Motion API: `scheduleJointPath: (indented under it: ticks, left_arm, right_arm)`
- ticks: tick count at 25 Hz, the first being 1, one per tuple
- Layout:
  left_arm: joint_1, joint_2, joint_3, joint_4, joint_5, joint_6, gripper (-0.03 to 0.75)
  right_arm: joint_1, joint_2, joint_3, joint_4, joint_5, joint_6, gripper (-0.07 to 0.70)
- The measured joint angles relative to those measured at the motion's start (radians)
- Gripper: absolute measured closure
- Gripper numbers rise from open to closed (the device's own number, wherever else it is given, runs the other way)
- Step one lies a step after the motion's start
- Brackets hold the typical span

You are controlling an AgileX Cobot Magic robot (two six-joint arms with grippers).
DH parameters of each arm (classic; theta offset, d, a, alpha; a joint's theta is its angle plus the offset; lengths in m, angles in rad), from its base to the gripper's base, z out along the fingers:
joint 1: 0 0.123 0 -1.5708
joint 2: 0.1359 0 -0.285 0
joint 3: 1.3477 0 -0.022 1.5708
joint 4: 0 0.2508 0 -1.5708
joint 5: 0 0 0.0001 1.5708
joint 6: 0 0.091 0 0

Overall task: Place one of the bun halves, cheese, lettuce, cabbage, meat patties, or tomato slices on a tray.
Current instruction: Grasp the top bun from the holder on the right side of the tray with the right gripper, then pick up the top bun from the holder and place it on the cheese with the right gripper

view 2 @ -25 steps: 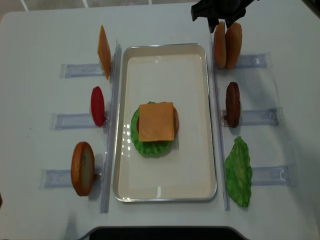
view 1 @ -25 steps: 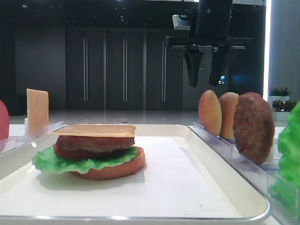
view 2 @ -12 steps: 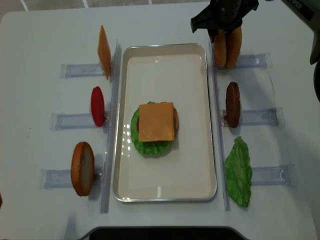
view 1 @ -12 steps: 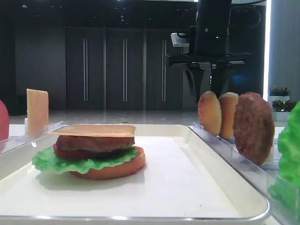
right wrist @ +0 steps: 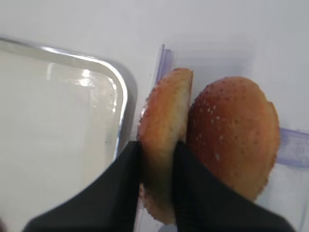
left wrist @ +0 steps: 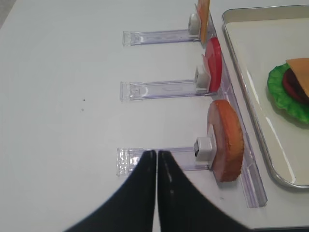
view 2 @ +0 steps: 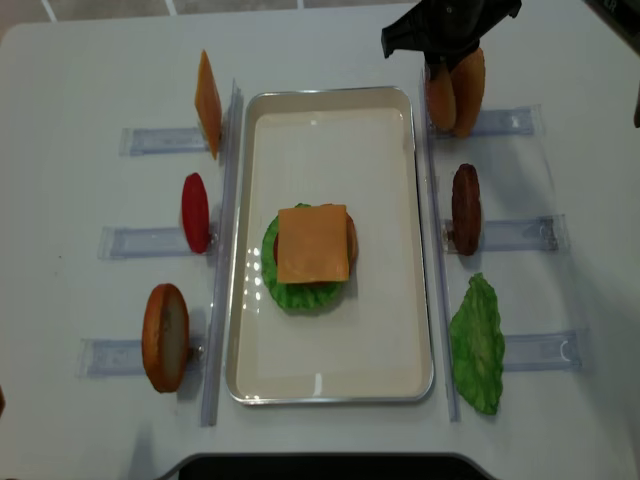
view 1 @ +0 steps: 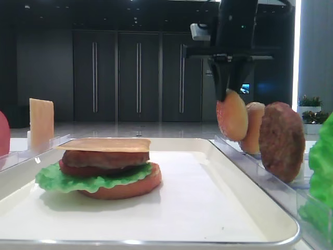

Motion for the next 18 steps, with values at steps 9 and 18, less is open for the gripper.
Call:
scheduleJointPath:
  ticks: [9,18]
  left_arm:
    - [0.000,0.000,0.000,0.000,0.000,0.000,0.722]
    - [0.000,0.000,0.000,0.000,0.000,0.000,0.722]
  right_arm:
    - [0.026,-0.129,-0.048,0.025,0.042,0.040,0.503]
    - [0.236,-0.295,0.295,0.027,0.028,0.186,0.505]
